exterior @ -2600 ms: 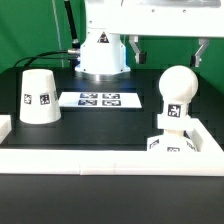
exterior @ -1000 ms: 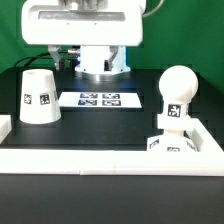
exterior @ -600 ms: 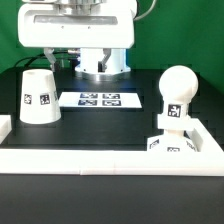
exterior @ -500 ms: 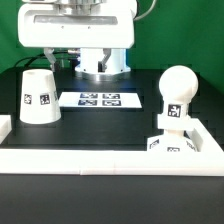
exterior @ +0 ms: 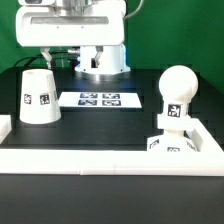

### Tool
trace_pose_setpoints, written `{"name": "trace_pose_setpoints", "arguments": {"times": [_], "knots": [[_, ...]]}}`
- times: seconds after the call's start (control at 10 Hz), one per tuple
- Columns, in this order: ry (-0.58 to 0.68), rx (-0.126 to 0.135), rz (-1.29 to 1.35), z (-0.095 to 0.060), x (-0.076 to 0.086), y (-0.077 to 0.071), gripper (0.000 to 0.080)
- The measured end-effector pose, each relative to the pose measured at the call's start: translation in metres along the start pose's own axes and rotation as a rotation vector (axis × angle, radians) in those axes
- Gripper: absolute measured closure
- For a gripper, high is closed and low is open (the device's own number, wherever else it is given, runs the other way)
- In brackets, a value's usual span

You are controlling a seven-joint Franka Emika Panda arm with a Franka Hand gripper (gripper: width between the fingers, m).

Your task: Assemble lamp

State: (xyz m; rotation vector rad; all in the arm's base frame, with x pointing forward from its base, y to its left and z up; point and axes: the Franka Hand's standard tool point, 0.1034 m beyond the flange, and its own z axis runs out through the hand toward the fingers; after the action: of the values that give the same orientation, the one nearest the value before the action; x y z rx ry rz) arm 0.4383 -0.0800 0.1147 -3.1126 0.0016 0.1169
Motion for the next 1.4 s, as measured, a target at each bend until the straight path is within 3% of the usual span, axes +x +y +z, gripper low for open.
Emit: {"name": "trace_pose_setpoints", "arguments": {"times": [0.4, 1.4], "knots": [[0.008, 0.010, 0.015, 0.003, -0.027, 0.009, 0.0101], [-0.028, -0.015, -0.080, 0.033, -0.023, 0.032, 0.0101]]}}
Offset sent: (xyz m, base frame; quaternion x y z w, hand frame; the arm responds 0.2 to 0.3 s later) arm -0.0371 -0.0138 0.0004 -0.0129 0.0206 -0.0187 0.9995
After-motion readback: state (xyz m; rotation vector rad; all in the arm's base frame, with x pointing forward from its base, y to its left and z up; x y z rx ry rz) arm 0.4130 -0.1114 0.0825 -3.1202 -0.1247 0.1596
